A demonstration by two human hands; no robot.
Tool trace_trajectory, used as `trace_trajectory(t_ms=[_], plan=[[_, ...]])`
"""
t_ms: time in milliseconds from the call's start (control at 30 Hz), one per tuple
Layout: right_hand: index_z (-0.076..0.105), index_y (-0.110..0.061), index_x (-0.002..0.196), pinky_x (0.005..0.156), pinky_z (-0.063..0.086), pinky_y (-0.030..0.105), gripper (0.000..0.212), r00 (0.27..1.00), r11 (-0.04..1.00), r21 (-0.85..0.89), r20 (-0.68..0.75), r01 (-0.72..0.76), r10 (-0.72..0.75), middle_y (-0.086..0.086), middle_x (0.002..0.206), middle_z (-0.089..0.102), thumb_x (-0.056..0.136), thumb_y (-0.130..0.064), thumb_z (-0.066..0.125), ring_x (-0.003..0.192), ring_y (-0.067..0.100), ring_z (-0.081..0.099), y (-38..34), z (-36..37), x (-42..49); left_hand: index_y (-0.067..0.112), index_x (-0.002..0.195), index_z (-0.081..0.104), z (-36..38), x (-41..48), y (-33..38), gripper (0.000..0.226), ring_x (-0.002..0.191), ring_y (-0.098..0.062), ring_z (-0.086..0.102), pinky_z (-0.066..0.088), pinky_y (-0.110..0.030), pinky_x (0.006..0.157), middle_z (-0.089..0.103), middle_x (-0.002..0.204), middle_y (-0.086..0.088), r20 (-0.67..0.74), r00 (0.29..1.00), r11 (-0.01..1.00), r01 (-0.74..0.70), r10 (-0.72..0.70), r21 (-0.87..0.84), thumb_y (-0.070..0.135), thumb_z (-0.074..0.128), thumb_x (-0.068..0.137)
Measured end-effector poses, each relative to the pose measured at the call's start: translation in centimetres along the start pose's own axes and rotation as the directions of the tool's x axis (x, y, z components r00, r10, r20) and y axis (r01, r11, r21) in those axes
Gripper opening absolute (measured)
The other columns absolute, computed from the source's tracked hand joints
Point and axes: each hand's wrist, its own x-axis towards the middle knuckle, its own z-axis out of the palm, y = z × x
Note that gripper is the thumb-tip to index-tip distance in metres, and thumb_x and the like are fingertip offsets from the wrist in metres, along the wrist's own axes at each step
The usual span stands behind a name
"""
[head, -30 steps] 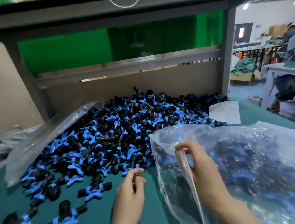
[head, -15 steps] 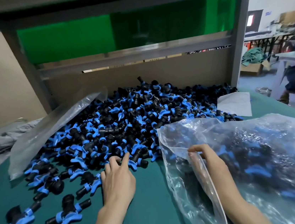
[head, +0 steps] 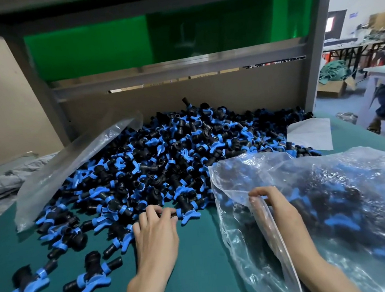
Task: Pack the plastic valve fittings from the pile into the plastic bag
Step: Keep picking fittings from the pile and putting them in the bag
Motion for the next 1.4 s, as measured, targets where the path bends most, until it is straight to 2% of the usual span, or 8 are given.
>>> trace_trajectory(t_ms=[133, 233, 333, 567, 733, 867, 1100, 1400], plan=[[0.053, -0.043, 0.114, 0.063, 0.048, 0.027, 0.020, 1.000, 1.000, -0.015, -0.005, 0.009, -0.009, -0.028, 0.104, 0.060, 0.095, -0.037, 0.056, 0.085, -0.004, 0.060, 0.3, 0.1, 0.0, 0.026, 0.118, 0.056, -0.8, -1.0, 0.4, 0.022, 0.101, -0.010, 0.047, 0.033, -0.029, 0.086, 0.056, 0.105, 0.018, -0.095, 0.995, 0.956, -0.053, 0.026, -0.290, 0.031, 0.042, 0.102], [0.052, -0.041, 0.116, 0.063, 0.049, 0.028, 0.021, 1.000, 1.000, -0.016, -0.021, 0.015, -0.016, -0.026, 0.102, 0.061, 0.096, -0.048, 0.051, 0.083, -0.002, 0.060, 0.4, 0.2, 0.1, 0.040, 0.112, 0.048, -1.1, -1.8, 1.0, 0.015, 0.102, 0.005, 0.042, 0.035, -0.023, 0.085, 0.046, 0.103, 0.034, -0.067, 0.998, 0.827, -0.025, -0.015, -0.562, 0.042, 0.040, 0.099], [0.052, -0.041, 0.118, 0.062, 0.048, 0.028, 0.025, 1.000, 1.000, -0.023, -0.024, 0.020, -0.020, -0.025, 0.101, 0.062, 0.094, -0.051, 0.049, 0.082, 0.000, 0.060, 0.5, 0.2, 0.0, 0.054, 0.106, 0.042, -1.4, -2.3, 1.4, 0.011, 0.107, 0.017, 0.042, 0.036, -0.012, 0.083, 0.047, 0.109, 0.036, -0.049, 0.999, 0.771, -0.042, 0.014, -0.636, 0.049, 0.040, 0.097], [0.053, -0.039, 0.117, 0.062, 0.048, 0.027, 0.029, 0.999, 0.999, -0.023, -0.034, 0.032, -0.033, -0.024, 0.098, 0.062, 0.091, -0.051, 0.048, 0.080, 0.002, 0.060, 0.4, 0.2, 0.0, 0.060, 0.107, 0.043, -1.7, -2.4, 1.6, 0.015, 0.113, 0.013, 0.044, 0.035, -0.009, 0.087, 0.050, 0.112, 0.033, -0.028, 0.998, 0.754, -0.057, 0.051, -0.654, 0.059, 0.033, 0.095], [0.053, -0.042, 0.112, 0.063, 0.046, 0.027, 0.032, 0.999, 0.999, 0.004, -0.036, 0.034, -0.033, -0.026, 0.099, 0.061, 0.089, -0.061, 0.043, 0.083, -0.001, 0.060, -0.2, 0.1, 0.0, 0.052, 0.102, 0.049, -1.8, -2.3, 1.7, 0.016, 0.113, 0.009, 0.046, 0.030, 0.000, 0.088, 0.048, 0.113, 0.038, -0.050, 0.997, 0.750, -0.082, 0.066, -0.656, 0.036, 0.049, 0.098], [0.053, -0.042, 0.109, 0.063, 0.045, 0.027, 0.022, 0.999, 0.999, -0.001, -0.030, 0.040, -0.040, -0.027, 0.098, 0.060, 0.093, -0.055, 0.047, 0.083, -0.002, 0.059, -0.4, 0.0, 0.0, 0.049, 0.098, 0.052, -1.9, -2.2, 1.7, 0.027, 0.113, 0.008, 0.046, 0.030, -0.001, 0.089, 0.051, 0.110, 0.035, -0.078, 0.994, 0.760, -0.108, 0.075, -0.641, 0.023, 0.057, 0.097], [0.053, -0.041, 0.110, 0.065, 0.045, 0.026, 0.032, 0.999, 0.999, 0.008, -0.030, 0.039, -0.039, -0.028, 0.101, 0.059, 0.087, -0.061, 0.043, 0.086, -0.003, 0.059, -0.4, 0.0, 0.0, 0.045, 0.099, 0.054, -2.0, -2.2, 1.7, 0.027, 0.113, 0.004, 0.048, 0.030, -0.002, 0.088, 0.053, 0.107, 0.032, -0.115, 0.989, 0.764, -0.142, 0.090, -0.629, 0.020, 0.062, 0.094], [0.052, -0.044, 0.108, 0.065, 0.045, 0.027, 0.026, 0.999, 0.999, -0.003, -0.021, 0.038, -0.038, -0.026, 0.100, 0.060, 0.088, -0.058, 0.044, 0.086, -0.002, 0.058, -0.5, 0.0, 0.0, 0.048, 0.100, 0.053, -2.1, -2.3, 1.8, 0.030, 0.112, 0.003, 0.049, 0.031, -0.001, 0.087, 0.053, 0.109, 0.032, -0.122, 0.989, 0.765, -0.142, 0.083, -0.628, 0.021, 0.062, 0.094]])
